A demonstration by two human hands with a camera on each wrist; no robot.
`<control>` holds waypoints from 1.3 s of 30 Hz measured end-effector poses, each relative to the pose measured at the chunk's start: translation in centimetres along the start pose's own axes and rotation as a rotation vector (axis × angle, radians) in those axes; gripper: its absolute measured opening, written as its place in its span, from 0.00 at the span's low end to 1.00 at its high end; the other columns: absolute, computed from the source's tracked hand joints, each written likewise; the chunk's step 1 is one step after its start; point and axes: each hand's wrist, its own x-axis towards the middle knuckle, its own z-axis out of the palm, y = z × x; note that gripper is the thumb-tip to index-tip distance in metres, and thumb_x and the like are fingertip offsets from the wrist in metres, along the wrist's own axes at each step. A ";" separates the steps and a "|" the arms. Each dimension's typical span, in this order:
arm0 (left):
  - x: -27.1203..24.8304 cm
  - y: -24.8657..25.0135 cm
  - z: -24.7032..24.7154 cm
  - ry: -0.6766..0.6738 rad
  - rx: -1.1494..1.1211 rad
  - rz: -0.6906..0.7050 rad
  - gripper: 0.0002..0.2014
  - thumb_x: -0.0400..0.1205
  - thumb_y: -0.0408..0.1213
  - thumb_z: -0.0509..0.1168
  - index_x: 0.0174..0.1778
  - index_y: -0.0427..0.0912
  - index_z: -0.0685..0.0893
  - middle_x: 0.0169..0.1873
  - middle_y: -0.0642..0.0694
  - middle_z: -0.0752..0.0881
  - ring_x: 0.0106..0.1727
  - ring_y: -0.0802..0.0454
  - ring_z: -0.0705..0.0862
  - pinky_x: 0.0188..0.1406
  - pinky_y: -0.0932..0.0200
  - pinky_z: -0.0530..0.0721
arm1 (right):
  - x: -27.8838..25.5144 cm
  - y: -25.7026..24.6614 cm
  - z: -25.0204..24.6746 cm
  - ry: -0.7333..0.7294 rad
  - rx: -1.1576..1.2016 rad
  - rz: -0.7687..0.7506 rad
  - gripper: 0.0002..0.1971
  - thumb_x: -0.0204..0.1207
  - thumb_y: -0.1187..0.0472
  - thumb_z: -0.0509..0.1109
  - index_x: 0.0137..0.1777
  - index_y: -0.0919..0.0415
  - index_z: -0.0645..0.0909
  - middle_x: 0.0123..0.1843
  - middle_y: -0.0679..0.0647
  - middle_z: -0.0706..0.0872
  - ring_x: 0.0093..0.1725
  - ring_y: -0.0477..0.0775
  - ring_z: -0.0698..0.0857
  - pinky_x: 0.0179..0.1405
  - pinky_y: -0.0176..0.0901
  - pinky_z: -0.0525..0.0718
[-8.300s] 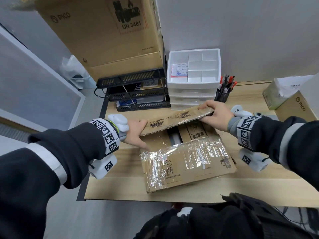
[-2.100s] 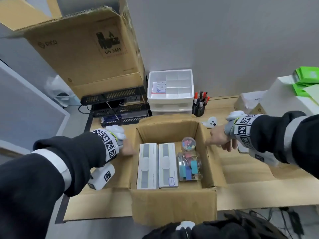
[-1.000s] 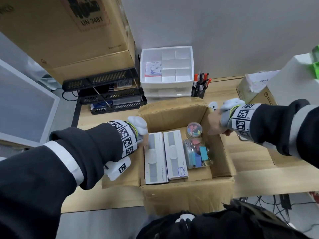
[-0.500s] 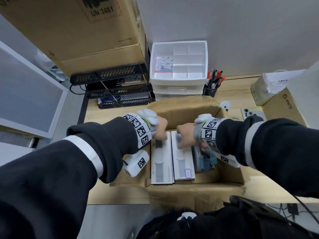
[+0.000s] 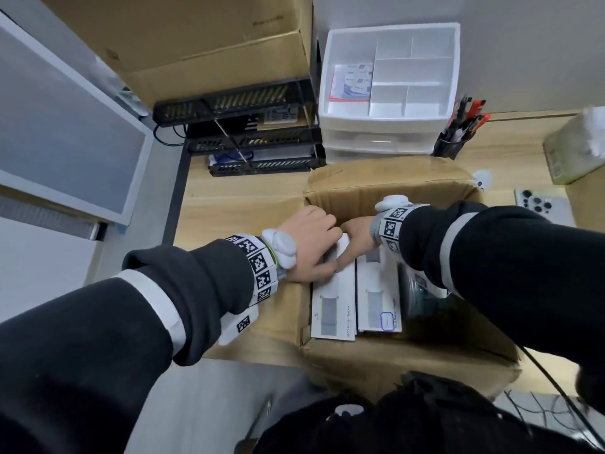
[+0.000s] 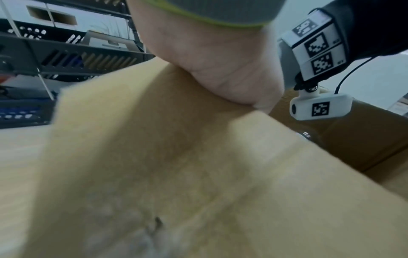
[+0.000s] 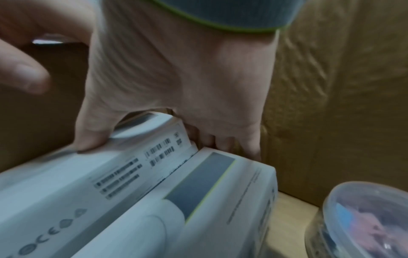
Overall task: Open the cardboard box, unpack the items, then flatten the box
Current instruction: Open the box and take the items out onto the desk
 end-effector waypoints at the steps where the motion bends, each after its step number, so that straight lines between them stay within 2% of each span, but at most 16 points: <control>1: 0.1 0.2 0.0 0.007 0.007 0.000 0.19 0.74 0.57 0.58 0.38 0.44 0.81 0.37 0.46 0.80 0.40 0.42 0.78 0.53 0.46 0.75 | 0.3 0.0 0.1 -0.009 0.002 -0.005 0.55 0.34 0.14 0.72 0.63 0.43 0.78 0.57 0.43 0.87 0.57 0.52 0.85 0.64 0.54 0.82; 5: 0.7 0.4 0.3 -0.028 0.036 -0.020 0.20 0.74 0.56 0.51 0.38 0.48 0.83 0.35 0.49 0.82 0.39 0.44 0.80 0.50 0.48 0.73 | 1.3 -0.3 0.2 -0.046 0.031 -0.029 0.46 0.41 0.19 0.76 0.59 0.44 0.81 0.55 0.45 0.87 0.57 0.52 0.85 0.66 0.54 0.82; 10: 1.0 0.3 0.6 -0.113 0.096 -0.009 0.15 0.75 0.55 0.54 0.38 0.50 0.80 0.35 0.50 0.84 0.41 0.45 0.81 0.51 0.49 0.70 | 2.0 -0.6 0.2 -0.070 0.030 0.011 0.51 0.37 0.20 0.75 0.59 0.51 0.81 0.55 0.48 0.87 0.55 0.53 0.86 0.64 0.54 0.84; 15: 1.0 0.1 0.6 -0.105 0.080 -0.020 0.15 0.74 0.55 0.55 0.35 0.51 0.81 0.32 0.52 0.83 0.38 0.47 0.79 0.49 0.49 0.71 | 2.5 -0.5 0.3 -0.048 0.059 0.037 0.55 0.38 0.19 0.73 0.63 0.55 0.79 0.58 0.51 0.86 0.57 0.55 0.85 0.65 0.55 0.83; 19: 0.9 0.1 0.7 -0.068 0.064 -0.037 0.11 0.72 0.53 0.56 0.30 0.51 0.77 0.28 0.52 0.82 0.34 0.46 0.76 0.45 0.50 0.70 | 1.3 -0.8 -0.2 -0.065 0.066 0.063 0.58 0.39 0.21 0.72 0.68 0.56 0.76 0.63 0.52 0.83 0.62 0.56 0.83 0.69 0.55 0.80; 23: 0.9 0.2 0.7 -0.046 0.060 -0.049 0.12 0.72 0.51 0.55 0.29 0.51 0.78 0.27 0.52 0.82 0.33 0.47 0.75 0.45 0.50 0.70 | 0.1 -0.9 -0.9 -0.092 0.065 0.064 0.64 0.42 0.23 0.71 0.78 0.59 0.68 0.73 0.53 0.77 0.72 0.57 0.76 0.75 0.54 0.74; 28: 0.8 0.2 0.8 -0.046 0.060 -0.050 0.13 0.72 0.51 0.54 0.29 0.51 0.78 0.27 0.53 0.81 0.33 0.47 0.75 0.45 0.50 0.70 | -0.6 -0.7 -1.1 -0.082 0.088 0.043 0.66 0.37 0.25 0.70 0.79 0.59 0.65 0.74 0.53 0.75 0.72 0.56 0.75 0.75 0.54 0.74; 31: 0.8 0.2 0.9 -0.024 0.058 -0.055 0.14 0.72 0.51 0.54 0.31 0.50 0.81 0.27 0.52 0.81 0.34 0.47 0.76 0.44 0.51 0.69 | -1.3 -0.8 -1.3 -0.089 0.129 0.060 0.62 0.42 0.29 0.73 0.78 0.60 0.64 0.73 0.55 0.74 0.72 0.57 0.74 0.74 0.55 0.74; 34: 0.8 0.3 0.8 -0.009 0.056 -0.052 0.16 0.71 0.53 0.54 0.31 0.49 0.82 0.27 0.52 0.81 0.34 0.47 0.77 0.44 0.52 0.69 | -2.1 -0.8 -1.2 -0.078 0.172 0.062 0.49 0.50 0.34 0.74 0.72 0.55 0.67 0.67 0.53 0.77 0.68 0.58 0.77 0.71 0.55 0.76; 37: 0.8 0.3 0.7 0.006 0.043 -0.041 0.15 0.71 0.54 0.56 0.31 0.49 0.82 0.27 0.52 0.81 0.34 0.46 0.76 0.43 0.51 0.70 | -1.5 -0.9 -1.1 -0.065 0.160 0.001 0.44 0.48 0.32 0.78 0.64 0.54 0.75 0.60 0.53 0.83 0.65 0.58 0.82 0.67 0.58 0.81; 39: 0.7 0.2 0.7 0.020 0.027 -0.037 0.13 0.71 0.53 0.58 0.31 0.49 0.81 0.27 0.52 0.80 0.34 0.46 0.76 0.43 0.51 0.70 | -1.5 -1.0 -1.2 -0.073 0.163 -0.034 0.43 0.48 0.33 0.77 0.64 0.53 0.78 0.61 0.52 0.85 0.66 0.57 0.82 0.69 0.57 0.80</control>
